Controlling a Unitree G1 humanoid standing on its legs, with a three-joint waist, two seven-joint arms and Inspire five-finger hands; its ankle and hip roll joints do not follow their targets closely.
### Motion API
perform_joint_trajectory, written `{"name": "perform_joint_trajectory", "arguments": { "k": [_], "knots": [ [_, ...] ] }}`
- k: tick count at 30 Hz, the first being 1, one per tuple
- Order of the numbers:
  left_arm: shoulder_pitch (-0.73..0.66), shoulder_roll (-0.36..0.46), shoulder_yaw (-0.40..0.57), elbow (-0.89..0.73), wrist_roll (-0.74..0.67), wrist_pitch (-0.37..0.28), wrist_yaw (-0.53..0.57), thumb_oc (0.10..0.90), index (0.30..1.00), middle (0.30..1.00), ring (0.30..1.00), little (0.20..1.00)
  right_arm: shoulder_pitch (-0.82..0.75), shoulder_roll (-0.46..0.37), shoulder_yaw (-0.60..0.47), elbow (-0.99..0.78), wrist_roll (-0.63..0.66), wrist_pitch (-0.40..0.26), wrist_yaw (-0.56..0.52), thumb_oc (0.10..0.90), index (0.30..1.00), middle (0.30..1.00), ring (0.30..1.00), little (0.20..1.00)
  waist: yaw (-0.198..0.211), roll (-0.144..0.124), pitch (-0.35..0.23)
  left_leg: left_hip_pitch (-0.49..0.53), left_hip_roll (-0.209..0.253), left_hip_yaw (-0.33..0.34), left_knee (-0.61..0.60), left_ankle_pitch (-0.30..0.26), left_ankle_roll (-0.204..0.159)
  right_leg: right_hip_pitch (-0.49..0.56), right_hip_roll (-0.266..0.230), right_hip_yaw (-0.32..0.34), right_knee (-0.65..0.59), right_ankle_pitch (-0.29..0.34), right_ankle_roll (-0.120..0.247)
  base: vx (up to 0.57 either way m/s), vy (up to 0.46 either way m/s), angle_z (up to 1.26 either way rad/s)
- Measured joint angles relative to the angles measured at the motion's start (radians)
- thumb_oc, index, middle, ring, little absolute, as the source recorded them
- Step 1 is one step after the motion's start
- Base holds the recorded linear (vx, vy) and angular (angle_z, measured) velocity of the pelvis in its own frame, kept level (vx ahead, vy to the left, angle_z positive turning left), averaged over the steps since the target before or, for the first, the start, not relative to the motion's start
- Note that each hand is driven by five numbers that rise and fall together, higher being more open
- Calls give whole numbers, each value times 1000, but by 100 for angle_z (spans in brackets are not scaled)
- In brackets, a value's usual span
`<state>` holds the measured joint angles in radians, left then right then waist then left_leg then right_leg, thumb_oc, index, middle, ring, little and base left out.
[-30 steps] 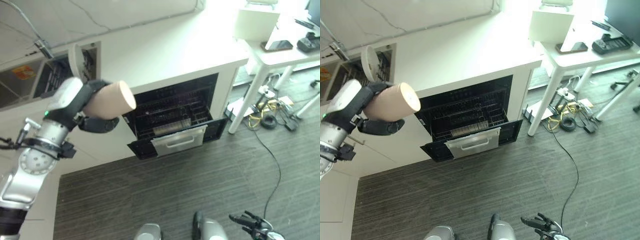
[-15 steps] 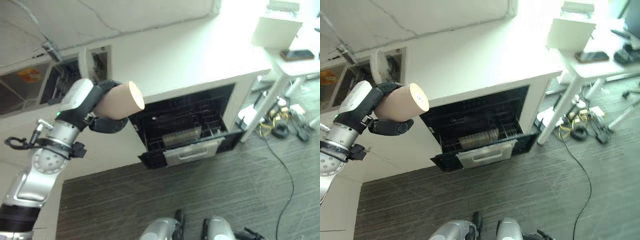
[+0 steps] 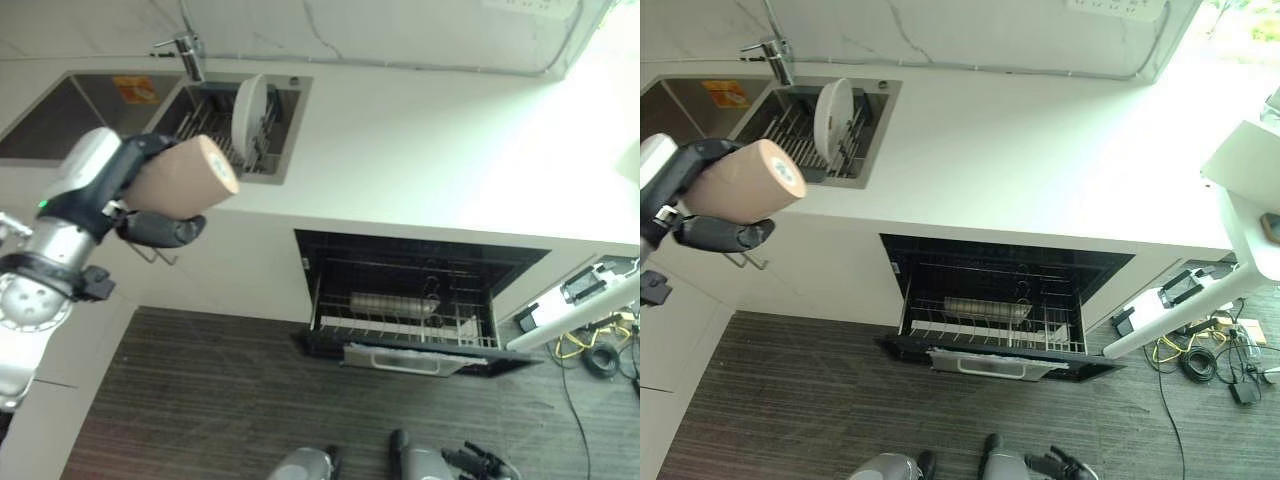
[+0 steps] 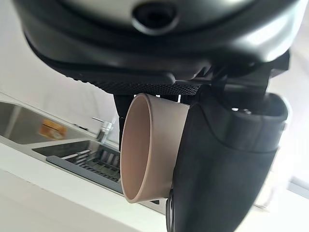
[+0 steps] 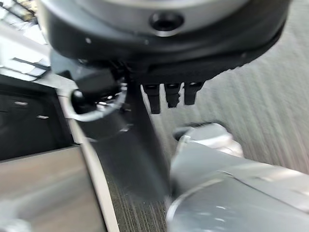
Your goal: Place the dishes in the dishwasher.
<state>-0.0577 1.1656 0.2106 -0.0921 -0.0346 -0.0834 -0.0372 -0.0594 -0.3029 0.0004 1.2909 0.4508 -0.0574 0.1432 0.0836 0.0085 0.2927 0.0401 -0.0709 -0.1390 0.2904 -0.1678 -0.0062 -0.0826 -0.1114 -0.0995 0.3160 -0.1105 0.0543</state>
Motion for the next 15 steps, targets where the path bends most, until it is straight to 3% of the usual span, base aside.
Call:
{"name": "perform_joint_trajectory", "arguments": {
  "k": [2,3,4,5,6,8,9,10,11,12,13,14,15],
  "knots": [
    [4,-20,-7,-29,0,-2,-22,400,300,300,300,300,-7,-32,8,1,-3,-6,2,800,900,900,900,900,4,-4,1,-64,10,78,132,54,-69,-1,-7,-9,60,-6,-25,-4,-320,25],
    [1,-25,-6,-56,-2,-6,-40,400,300,300,300,300,-1,-52,-2,6,12,-16,11,800,900,900,900,900,-15,6,-4,-55,40,136,122,75,-61,-43,-7,-48,149,-12,-33,-33,-255,131],
    [-52,-9,0,-101,-16,-36,-49,400,300,300,300,300,20,-64,-14,4,37,-27,20,800,900,900,900,900,-54,-13,-10,-56,68,222,99,53,-57,37,-8,-64,-25,-30,-52,-28,-182,149],
    [-68,-13,4,-116,-38,-51,-55,400,300,300,300,300,20,-74,-17,8,44,-26,13,800,900,900,900,900,-55,2,-1,-79,106,275,101,49,-71,36,5,-95,-24,-20,-70,-12,-167,167],
    [-100,-14,-12,-121,-38,-62,-66,400,300,300,300,300,18,-77,-21,6,54,-27,13,800,900,900,900,900,-68,2,0,-99,147,371,95,45,-75,36,5,-127,-17,-29,-85,-13,-65,95],
    [-129,-14,-29,-109,-39,-90,-82,400,300,300,300,300,14,-70,-45,-8,75,-33,8,800,900,900,900,900,-89,11,6,-108,240,467,31,56,-75,51,11,-170,-17,-39,-100,32,37,89],
    [-155,-43,-72,-56,-38,-100,-86,400,300,300,300,300,12,-77,-48,-63,85,-46,-5,800,900,900,900,900,-109,61,15,-113,275,455,-23,92,-89,51,9,-167,-20,-53,-99,126,152,44],
    [-159,-68,-79,-44,-38,-100,-86,400,300,300,300,300,11,-78,-52,-69,85,-46,-6,800,900,900,900,900,-109,76,15,-110,274,446,-35,100,-87,48,9,-161,-18,-55,-101,130,130,7],
    [-136,-96,-72,-36,-38,-106,-82,400,300,300,300,300,-23,-79,-29,-56,81,-41,-10,800,900,900,900,900,-104,76,19,-108,217,327,-61,92,-92,27,4,-122,-4,-39,-79,33,85,-130],
    [-52,-127,-25,-34,-37,-137,-82,400,300,300,300,300,-73,-84,-35,-13,68,-11,-9,800,900,900,900,900,-36,60,19,-75,36,-33,-143,68,-59,-46,-15,26,28,-30,-74,-8,80,-213],
    [-15,-139,-26,-35,-25,-137,-92,400,300,300,300,300,-79,-92,-35,-15,62,-4,-6,800,900,900,900,900,0,83,15,-85,20,1,-162,72,-45,-67,-9,58,8,6,-61,-34,157,-197],
    [-11,-140,-27,-37,-13,-139,-99,400,300,300,300,300,-67,-88,-31,-23,62,-3,-2,800,900,900,900,900,-25,108,15,-100,51,60,-160,94,-24,-73,8,52,21,2,-46,-45,207,-96],
    [-21,-158,-27,-37,-1,-148,-98,400,300,300,300,300,-55,-76,-21,-19,62,4,-2,800,900,900,900,900,-27,103,18,-97,49,101,-134,146,-7,-93,-2,70,73,-26,-25,-46,217,-22]
  ]
}}
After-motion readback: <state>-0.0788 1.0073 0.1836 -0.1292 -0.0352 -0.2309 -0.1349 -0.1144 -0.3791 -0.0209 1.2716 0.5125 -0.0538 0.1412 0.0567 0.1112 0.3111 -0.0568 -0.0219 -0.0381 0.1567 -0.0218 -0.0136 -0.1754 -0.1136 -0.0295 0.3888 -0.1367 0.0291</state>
